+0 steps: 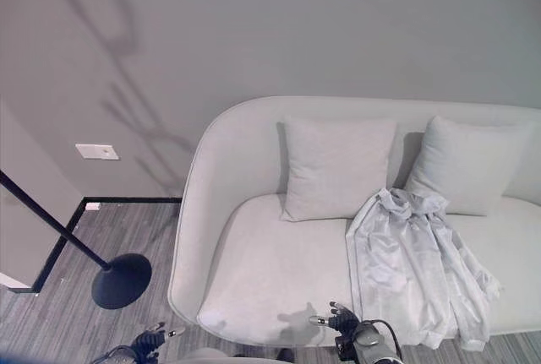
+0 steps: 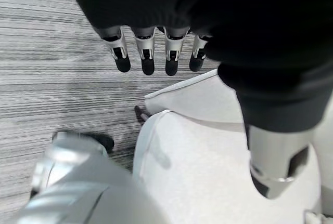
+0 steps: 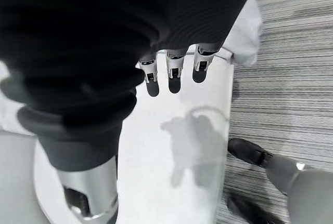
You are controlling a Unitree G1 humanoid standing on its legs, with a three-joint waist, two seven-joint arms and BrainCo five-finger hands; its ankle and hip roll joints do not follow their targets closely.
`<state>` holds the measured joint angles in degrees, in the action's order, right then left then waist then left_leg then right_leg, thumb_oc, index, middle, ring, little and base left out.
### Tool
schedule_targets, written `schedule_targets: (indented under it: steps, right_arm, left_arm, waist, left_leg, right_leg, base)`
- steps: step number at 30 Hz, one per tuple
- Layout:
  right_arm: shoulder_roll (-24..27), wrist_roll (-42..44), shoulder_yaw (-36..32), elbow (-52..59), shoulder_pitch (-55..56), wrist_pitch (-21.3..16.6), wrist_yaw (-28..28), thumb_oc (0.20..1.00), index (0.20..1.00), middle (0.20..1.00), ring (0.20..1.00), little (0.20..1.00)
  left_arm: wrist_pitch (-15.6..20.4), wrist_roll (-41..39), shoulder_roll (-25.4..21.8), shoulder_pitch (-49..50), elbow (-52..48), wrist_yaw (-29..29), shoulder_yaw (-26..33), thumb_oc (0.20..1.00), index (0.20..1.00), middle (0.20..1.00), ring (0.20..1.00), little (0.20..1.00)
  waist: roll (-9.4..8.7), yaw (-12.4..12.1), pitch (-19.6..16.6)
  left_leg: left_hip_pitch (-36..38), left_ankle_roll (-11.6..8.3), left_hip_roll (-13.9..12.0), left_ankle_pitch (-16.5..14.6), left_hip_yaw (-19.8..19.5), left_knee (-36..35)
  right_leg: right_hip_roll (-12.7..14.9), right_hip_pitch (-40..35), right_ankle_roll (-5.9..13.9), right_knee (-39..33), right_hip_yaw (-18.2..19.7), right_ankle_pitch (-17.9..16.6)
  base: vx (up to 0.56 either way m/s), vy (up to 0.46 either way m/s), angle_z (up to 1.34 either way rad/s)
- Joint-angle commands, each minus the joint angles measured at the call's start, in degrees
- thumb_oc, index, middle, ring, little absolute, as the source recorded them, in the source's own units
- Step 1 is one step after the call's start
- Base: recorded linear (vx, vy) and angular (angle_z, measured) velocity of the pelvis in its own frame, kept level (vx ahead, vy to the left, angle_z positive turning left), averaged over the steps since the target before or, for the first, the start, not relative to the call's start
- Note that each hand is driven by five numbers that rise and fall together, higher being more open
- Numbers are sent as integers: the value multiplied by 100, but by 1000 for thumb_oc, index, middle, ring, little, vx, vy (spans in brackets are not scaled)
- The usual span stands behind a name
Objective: Hang the clothes on the sofa on the clothes rack.
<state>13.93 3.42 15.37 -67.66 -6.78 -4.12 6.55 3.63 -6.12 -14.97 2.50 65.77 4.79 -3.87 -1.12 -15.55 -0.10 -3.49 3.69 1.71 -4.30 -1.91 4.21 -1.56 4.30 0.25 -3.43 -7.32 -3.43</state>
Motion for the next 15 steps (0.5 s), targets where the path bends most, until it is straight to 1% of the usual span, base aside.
schedule_targets:
  steps: [1,2,3,4,5,6,7,8,9,10,11,12,13,14,15]
  right_arm:
    - [27,-4,125,56,-359,-83,20,1000,1000,1000,1000,1000]
    - [-40,-48,201,100,-418,-108,81,1000,1000,1000,1000,1000]
    - [-38,-60,228,116,-458,-98,113,1000,1000,1000,1000,1000]
    - [-35,-73,266,131,-486,-86,143,1000,1000,1000,1000,1000]
    - [-33,-73,267,131,-488,-85,143,1000,1000,1000,1000,1000]
    - [-95,-118,316,187,-461,-87,164,1000,1000,1000,1000,1000]
    - [-106,-135,316,198,-432,-88,150,1000,1000,1000,1000,1000]
    - [-110,-136,316,199,-428,-88,150,1000,1000,1000,1000,1000]
    - [-121,-133,297,244,-369,-79,130,1000,1000,1000,1000,1000]
    - [-134,-136,296,253,-353,-63,123,1000,1000,1000,1000,1000]
    - [-136,-136,297,254,-350,-63,123,1000,1000,1000,1000,1000]
    - [-140,-139,315,306,-318,-40,121,1000,1000,1000,1000,1000]
    - [-132,-137,350,330,-328,-27,126,1000,1000,1000,1000,1000]
    - [-132,-137,351,331,-327,-26,126,1000,1000,1000,1000,1000]
    - [-133,-140,349,357,-334,-19,135,1000,1000,1000,1000,1000]
  left_arm:
    - [108,-11,-69,-394,276,27,-47,1000,1000,1000,1000,1000]
    - [125,12,-72,-344,363,32,-97,1000,1000,1000,1000,1000]
    - [120,22,-66,-404,397,8,-123,1000,1000,1000,1000,1000]
    - [122,33,-51,-458,420,14,-186,1000,1000,1000,1000,1000]
    - [123,34,-49,-460,422,13,-185,1000,1000,1000,1000,1000]
    - [116,88,-104,-482,349,-10,-186,1000,1000,1000,1000,1000]
    - [110,89,-127,-507,305,-13,-200,1000,1000,1000,1000,1000]
    - [109,88,-131,-503,304,-13,-201,1000,1000,1000,1000,1000]
    - [106,66,-193,-564,194,-29,-249,1000,1000,1000,1000,1000]
    - [107,58,-217,-581,174,-53,-255,1000,1000,1000,1000,1000]
    - [106,58,-219,-578,173,-53,-256,1000,1000,1000,1000,1000]
    - [108,39,-286,-589,152,-115,-247,1000,1000,1000,1000,1000]
    - [103,4,-319,-601,118,-135,-211,1000,1000,1000,1000,1000]
    - [102,4,-320,-600,117,-134,-210,1000,1000,1000,1000,1000]
    - [105,-25,-354,-623,87,-147,-185,1000,1000,1000,1000,1000]
  waist:
    - [71,-304,-5]
    - [224,-337,-45]
    - [387,-265,-20]
    - [510,-195,21]
    - [507,-199,29]
    - [383,-197,38]
    - [316,-194,17]
    - [314,-180,28]
    - [234,-158,-9]
    - [226,-102,-6]
    - [227,-98,3]
    - [192,47,23]
    - [140,85,46]
    - [142,81,49]
    - [87,110,62]
  left_leg:
    - [97,-483,315,617,-229,-921]
    - [196,-385,172,783,-259,-921]
    - [266,-385,31,853,-310,-921]
    - [353,-385,-103,901,-362,-921]
    - [356,-384,-96,899,-355,-921]
    - [425,-450,-201,817,-460,-921]
    - [431,-462,-215,777,-561,-921]
    - [450,-461,-210,769,-574,-921]
    - [409,-492,-322,746,-736,-921]
    - [424,-491,-390,708,-845,-921]
    - [444,-489,-388,697,-848,-921]
    - [464,-469,-565,610,-1054,-921]
    - [511,-485,-702,573,-1106,-921]
    - [521,-484,-705,567,-1100,-921]
    - [523,-515,-854,554,-1128,-921]
  right_leg:
    - [194,-947,143,-157,172,-82]
    - [83,-824,248,1072,209,-250]
    - [-3,-591,279,1665,315,-173]
    - [-33,-412,297,2088,406,-105]
    - [-26,-396,298,2126,412,-84]
    - [700,-491,106,1564,318,-45]
    - [923,-532,66,1229,318,-48]
    - [928,-566,66,1214,301,-41]
    - [1394,-500,25,469,423,-70]
    - [1613,-439,37,156,580,-105]
    - [1616,-472,39,136,570,-103]
    - [1901,-120,130,-152,1163,-220]
    - [1967,2,198,-157,1311,-266]
    - [1964,-5,197,-157,1315,-262]
    - [2005,48,242,-146,1293,-304]
  base:
    - [278,69,-85]
    - [191,138,-84]
    - [218,152,-48]
    - [52,63,-23]
    - [147,-155,11]
    - [186,-260,27]
    - [195,-260,37]
    - [180,-261,24]
    - [170,-251,20]
    - [171,-250,25]
    - [183,-286,31]
    - [192,-373,75]
    - [187,-373,93]
    - [114,-340,86]
    - [132,-555,40]
